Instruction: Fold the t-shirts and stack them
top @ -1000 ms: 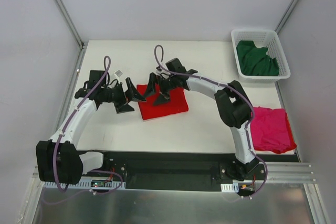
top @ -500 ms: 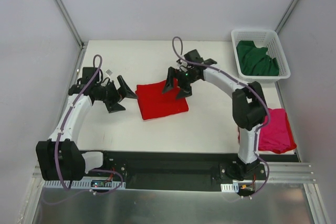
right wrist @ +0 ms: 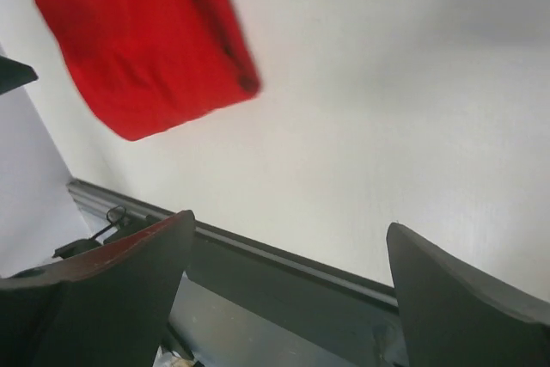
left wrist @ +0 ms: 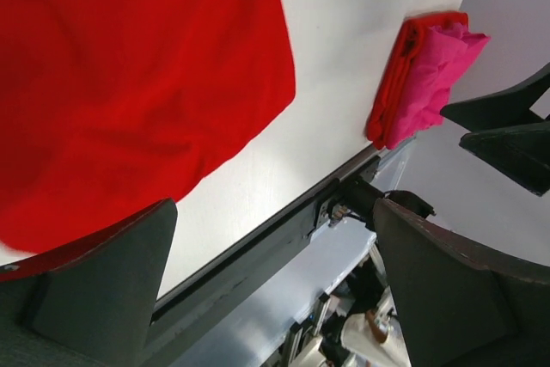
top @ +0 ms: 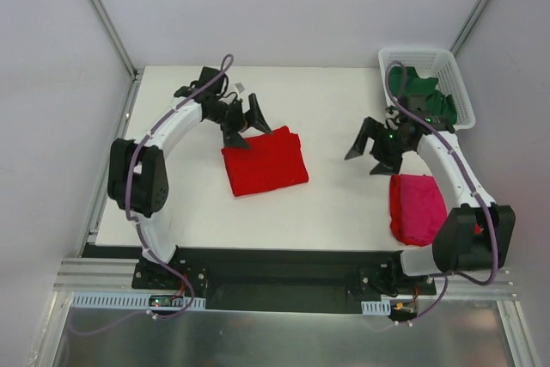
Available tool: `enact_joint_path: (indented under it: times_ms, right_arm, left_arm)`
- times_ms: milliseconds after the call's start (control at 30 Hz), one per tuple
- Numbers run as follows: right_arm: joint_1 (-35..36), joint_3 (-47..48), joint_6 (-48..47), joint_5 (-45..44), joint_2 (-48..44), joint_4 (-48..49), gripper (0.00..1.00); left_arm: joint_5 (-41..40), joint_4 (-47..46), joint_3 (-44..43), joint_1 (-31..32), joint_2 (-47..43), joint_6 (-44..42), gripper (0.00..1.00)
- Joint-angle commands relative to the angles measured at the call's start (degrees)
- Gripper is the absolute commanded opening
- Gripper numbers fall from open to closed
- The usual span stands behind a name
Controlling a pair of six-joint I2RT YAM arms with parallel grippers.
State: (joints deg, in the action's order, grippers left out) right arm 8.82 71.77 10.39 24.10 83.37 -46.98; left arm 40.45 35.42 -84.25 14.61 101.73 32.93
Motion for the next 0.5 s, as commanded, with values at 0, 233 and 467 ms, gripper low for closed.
enact_joint_path:
  times_ms: [0, 233, 467]
  right_arm:
    - [-7.0, -5.3, -5.5, -6.5, -9.9, -9.8, 0.96]
    - [-14.4, -13.1, 0.2, -28.8, -19.6, -16.2, 0.96]
    - [-19.8, -13.2, 5.1, -48.4, -17.0, -22.0, 0.96]
  left_arm:
    - [4.8, -2.5, -6.5, 3.7, 6.3, 2.7, 0.99]
    - [6.1, -3.6, -9.6, 7.8, 13.9, 3.2, 0.99]
    - [6.7, -3.8, -8.6, 8.2, 14.3, 2.4, 0.99]
